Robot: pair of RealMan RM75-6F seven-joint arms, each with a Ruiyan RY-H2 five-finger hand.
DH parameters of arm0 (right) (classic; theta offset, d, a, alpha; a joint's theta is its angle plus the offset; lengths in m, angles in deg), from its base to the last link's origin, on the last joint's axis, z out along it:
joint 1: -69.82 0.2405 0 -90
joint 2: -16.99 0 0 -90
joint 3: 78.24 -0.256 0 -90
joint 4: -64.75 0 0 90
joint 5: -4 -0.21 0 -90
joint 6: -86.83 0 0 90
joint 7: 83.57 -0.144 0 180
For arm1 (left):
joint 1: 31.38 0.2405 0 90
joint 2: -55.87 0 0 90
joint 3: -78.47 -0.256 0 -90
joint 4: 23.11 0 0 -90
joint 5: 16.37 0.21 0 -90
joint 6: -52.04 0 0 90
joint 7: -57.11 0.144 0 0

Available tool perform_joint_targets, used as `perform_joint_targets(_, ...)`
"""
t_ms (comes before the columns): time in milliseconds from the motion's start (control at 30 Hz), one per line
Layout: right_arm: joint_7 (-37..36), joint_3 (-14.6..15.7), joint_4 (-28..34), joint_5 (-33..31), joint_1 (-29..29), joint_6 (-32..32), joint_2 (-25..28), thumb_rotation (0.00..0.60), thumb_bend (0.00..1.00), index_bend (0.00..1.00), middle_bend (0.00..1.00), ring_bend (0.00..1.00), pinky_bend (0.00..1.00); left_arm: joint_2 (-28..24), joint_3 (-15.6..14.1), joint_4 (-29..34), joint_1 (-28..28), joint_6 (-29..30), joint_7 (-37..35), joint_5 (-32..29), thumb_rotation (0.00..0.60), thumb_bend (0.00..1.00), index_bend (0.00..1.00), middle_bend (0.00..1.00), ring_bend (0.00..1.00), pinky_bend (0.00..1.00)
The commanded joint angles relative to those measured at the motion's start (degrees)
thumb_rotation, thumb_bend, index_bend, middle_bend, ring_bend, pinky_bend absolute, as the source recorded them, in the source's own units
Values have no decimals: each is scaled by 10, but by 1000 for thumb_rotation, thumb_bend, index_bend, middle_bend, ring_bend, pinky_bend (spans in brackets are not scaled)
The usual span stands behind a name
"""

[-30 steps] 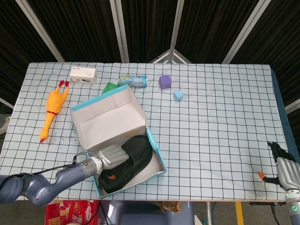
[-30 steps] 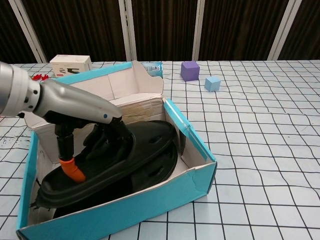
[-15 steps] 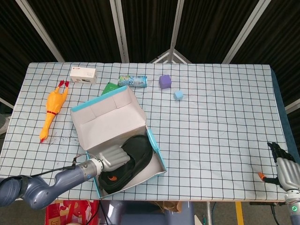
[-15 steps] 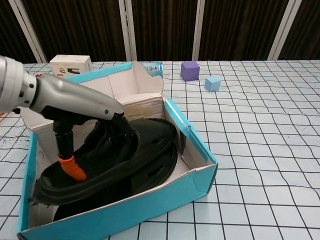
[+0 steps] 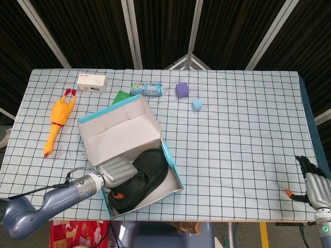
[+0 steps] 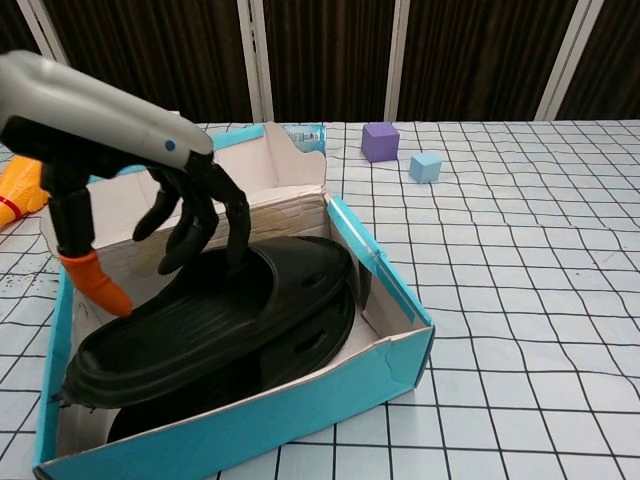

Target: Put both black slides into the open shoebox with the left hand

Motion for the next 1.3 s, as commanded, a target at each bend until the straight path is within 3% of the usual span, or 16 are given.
perform_joint_targets(33,-1,1,-1,2,0,0,0,600,245,0,26,101,131,-78,9,35,59,29,-58,50,600,216,243,357,305,408)
perform_joint_targets(167,0,1,0,6,-1,-3,-1,600,245,0,26,101,131,-134,-19,31,155,111,-76,128,600,216,169,258,226,351)
perform_joint_targets(300,4,1,2,12,-2,-10,-3,600,245,0,26,101,131,-140,-64,17,268,239,-21,191,600,216,150,230,207,328)
perform_joint_targets(433,4,3,1,29,-6,-24,-8,600,245,0,26,102,131,-56,-87,-35,418,447,45,238,600,216,148,204,166,245)
perform_joint_targets(533,-4,9,-4,52,-10,-34,-12,600,246,0,26,102,131,17,-77,-94,494,549,40,241,600,216,142,189,140,219)
perform_joint_targets(633,-16,13,-13,77,-12,-42,-15,600,246,0,26,102,131,73,-57,-153,537,608,35,230,600,216,143,184,127,208)
perform_joint_targets(867,-42,16,-31,127,-13,-62,-17,600,245,0,26,102,131,137,-15,-241,580,636,56,166,600,222,147,176,127,191)
perform_joint_targets(1300,-69,12,-77,178,-18,-108,-40,600,244,0,26,101,131,149,0,-286,592,617,0,221,600,222,147,176,127,191)
